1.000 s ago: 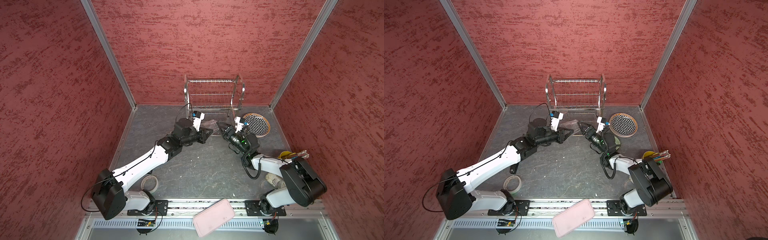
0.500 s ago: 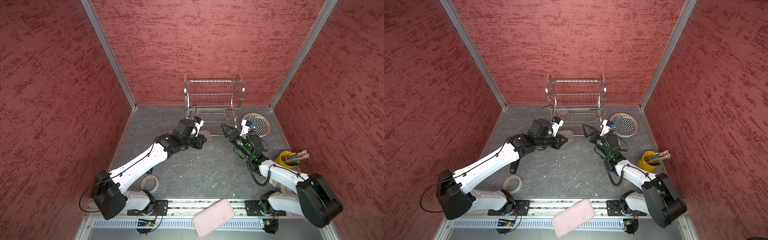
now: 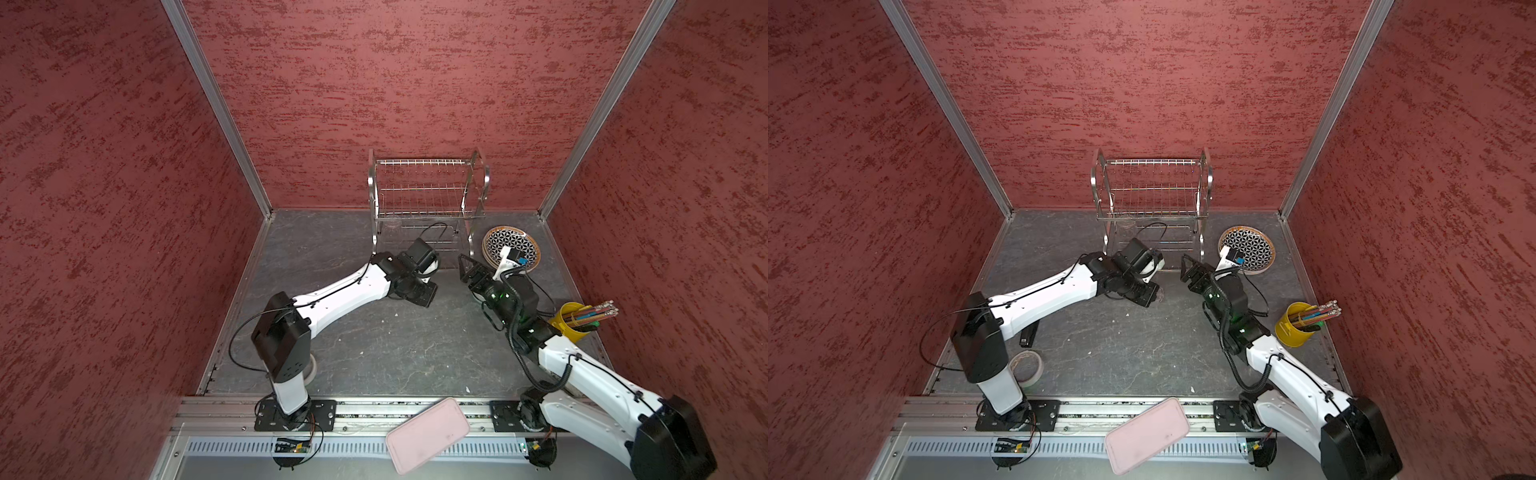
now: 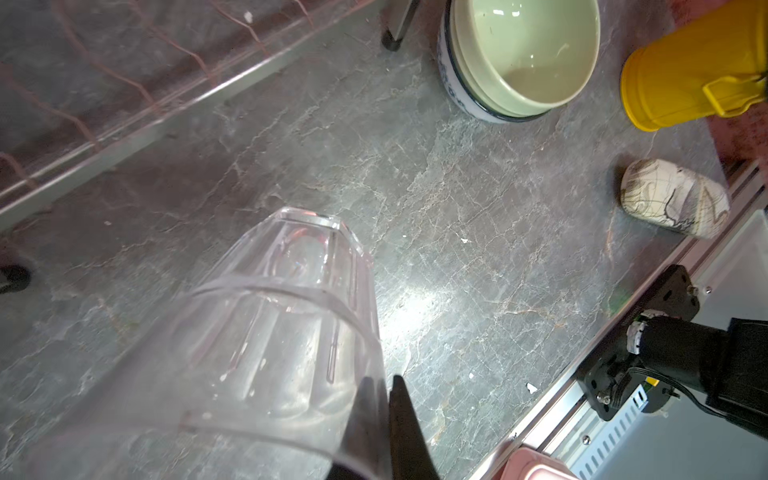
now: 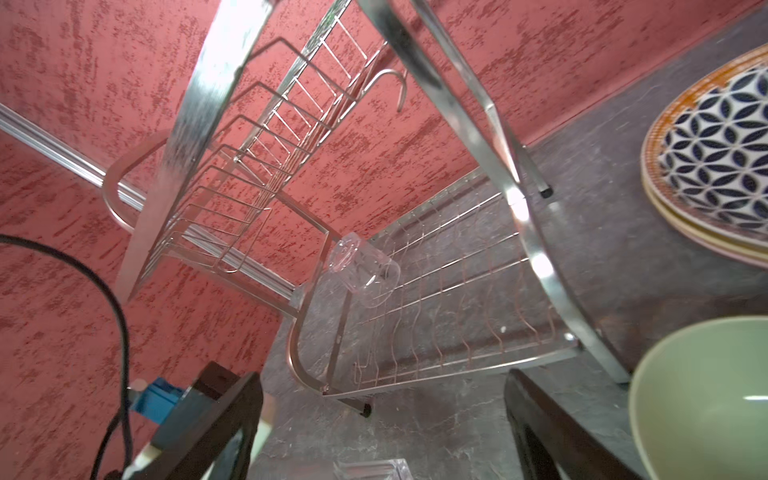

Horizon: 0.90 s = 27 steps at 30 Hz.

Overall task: Unload the mixed dishes from the dish rack
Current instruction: 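Open the right gripper and draw it back while the left gripper holds the cup, then lower the clear cup onto the table with the left gripper and open it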

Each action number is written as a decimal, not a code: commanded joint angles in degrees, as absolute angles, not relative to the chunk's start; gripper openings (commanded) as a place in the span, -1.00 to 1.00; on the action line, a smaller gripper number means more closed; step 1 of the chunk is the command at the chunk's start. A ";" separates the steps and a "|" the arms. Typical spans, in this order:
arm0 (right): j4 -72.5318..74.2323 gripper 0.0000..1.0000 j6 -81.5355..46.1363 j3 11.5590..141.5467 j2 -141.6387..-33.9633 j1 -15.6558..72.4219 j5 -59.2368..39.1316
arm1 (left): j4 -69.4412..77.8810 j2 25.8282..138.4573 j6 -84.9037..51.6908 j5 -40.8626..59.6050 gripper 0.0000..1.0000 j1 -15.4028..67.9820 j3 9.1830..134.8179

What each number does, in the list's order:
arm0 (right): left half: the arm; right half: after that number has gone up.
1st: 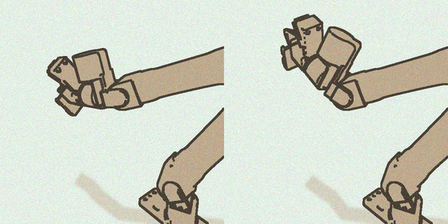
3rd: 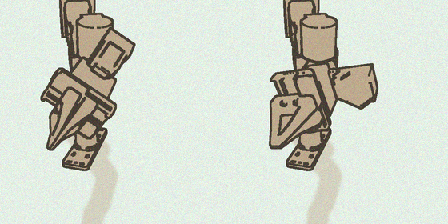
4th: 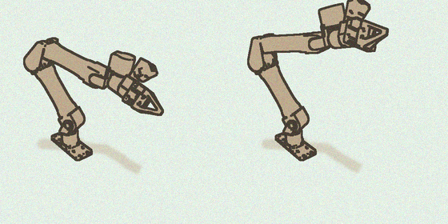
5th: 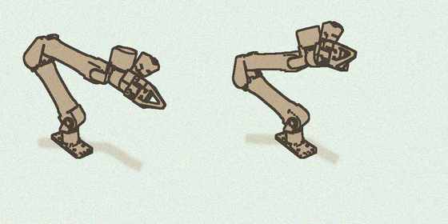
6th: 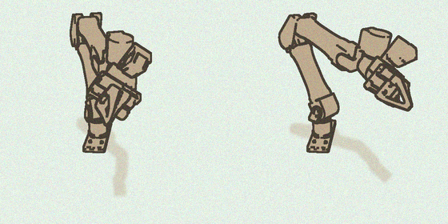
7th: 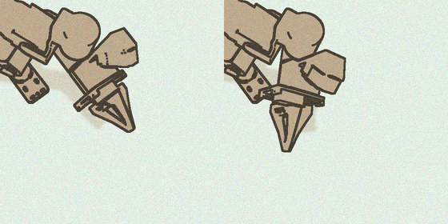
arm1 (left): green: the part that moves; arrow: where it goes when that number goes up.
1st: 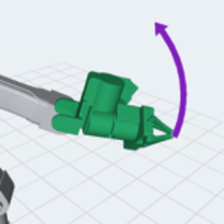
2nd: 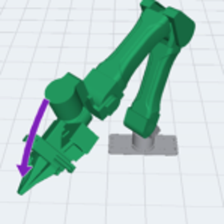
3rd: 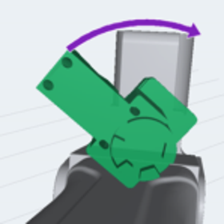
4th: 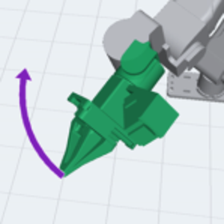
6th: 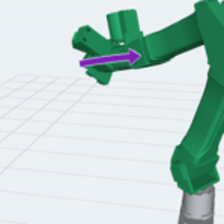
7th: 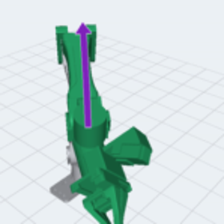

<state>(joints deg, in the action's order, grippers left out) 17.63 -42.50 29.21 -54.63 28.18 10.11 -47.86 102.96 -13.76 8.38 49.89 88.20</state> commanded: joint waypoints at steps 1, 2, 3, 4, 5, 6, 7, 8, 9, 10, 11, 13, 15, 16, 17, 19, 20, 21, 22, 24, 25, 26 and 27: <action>10.56 0.80 -38.66 31.85 -50.54 28.65 18.03 | -51.64 105.70 -10.96 6.95 -1.00 51.48 93.03; 9.28 0.81 -38.14 31.88 -48.98 28.65 19.67 | -52.02 106.47 -10.61 7.04 -1.00 51.95 94.01; 8.46 0.81 -37.68 31.88 -47.74 28.64 20.81 | -52.47 107.03 -10.21 7.03 -1.00 52.36 94.83; 7.46 0.81 -37.32 31.99 -46.47 28.58 21.99 | -53.23 107.92 -9.67 6.76 -1.00 52.88 95.95; 6.47 0.83 -37.22 32.07 -45.36 28.56 23.10 | -54.07 108.82 -9.27 6.46 -1.00 53.37 97.13; 5.73 0.83 -37.05 32.17 -44.56 28.52 23.91 | -54.75 109.61 -8.91 6.46 -1.00 53.73 98.15; 4.93 0.83 -37.00 32.25 -43.80 28.43 24.80 | -55.43 110.61 -8.44 6.67 -1.00 54.07 99.37; 4.37 0.82 -36.77 32.25 -42.96 28.37 25.43 | -56.29 111.63 -8.13 6.68 -1.00 54.43 100.46; 3.98 0.81 -36.50 32.14 -42.24 28.39 25.95 | -57.06 112.52 -7.87 6.68 -1.00 54.70 101.53; 3.46 0.79 -36.47 32.10 -41.43 28.30 26.69 | -57.95 113.65 -7.58 6.69 -1.00 54.99 102.83; 3.02 0.78 -36.41 31.97 -40.51 28.22 27.31 | -58.56 114.54 -7.25 6.61 -1.00 55.15 103.79; 2.35 0.76 -36.30 31.52 -38.17 27.96 28.67 | -60.48 116.76 -6.64 6.99 -0.99 55.40 106.31; 1.78 0.76 -36.29 31.08 -35.86 27.83 29.93 | -62.12 118.74 -6.11 6.87 -1.00 55.55 108.31; 1.40 0.76 -36.21 30.94 -34.69 27.86 30.53 | -62.75 119.67 -5.94 6.51 -1.00 55.55 109.25; 1.03 0.76 -36.13 30.93 -33.87 27.77 30.90 | -63.04 120.38 -5.82 6.35 -1.00 55.55 109.89; 0.08 0.76 -35.87 31.13 -32.56 27.68 31.53 | -63.66 121.62 -5.55 6.49 -1.00 55.63 111.22; -0.23 0.76 -35.86 31.20 -32.16 27.69 31.70 | -63.76 121.96 -5.46 6.65 -1.00 55.63 111.63; -0.50 0.75 -35.78 31.20 -31.85 27.68 31.92 | -63.93 122.48 -5.43 6.81 -1.00 55.63 112.03; -0.63 0.76 -35.73 31.20 -31.51 27.64 31.99 | -64.28 122.90 -5.39 6.69 -1.00 55.63 112.61; -0.70 0.75 -35.77 31.20 -31.29 27.55 32.13 | -65.16 123.85 -5.18 6.29 -1.00 55.85 113.74; -0.70 0.76 -35.77 31.14 -31.37 27.60 32.16 | -65.81 124.41 -5.11 5.84 -1.00 56.05 114.43; -0.68 0.76 -35.77 31.11 -31.44 27.53 32.07 | -66.29 124.96 -4.87 5.68 -1.00 56.16 114.95; -0.62 0.76 -35.85 31.03 -31.54 27.58 31.94 | -66.96 125.54 -4.65 5.63 -1.00 56.29 115.55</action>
<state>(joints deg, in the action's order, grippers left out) 0.58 -36.34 30.48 -31.66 27.88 30.20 -65.04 124.31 -6.37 6.63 55.70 112.97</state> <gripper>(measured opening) 0.878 0.084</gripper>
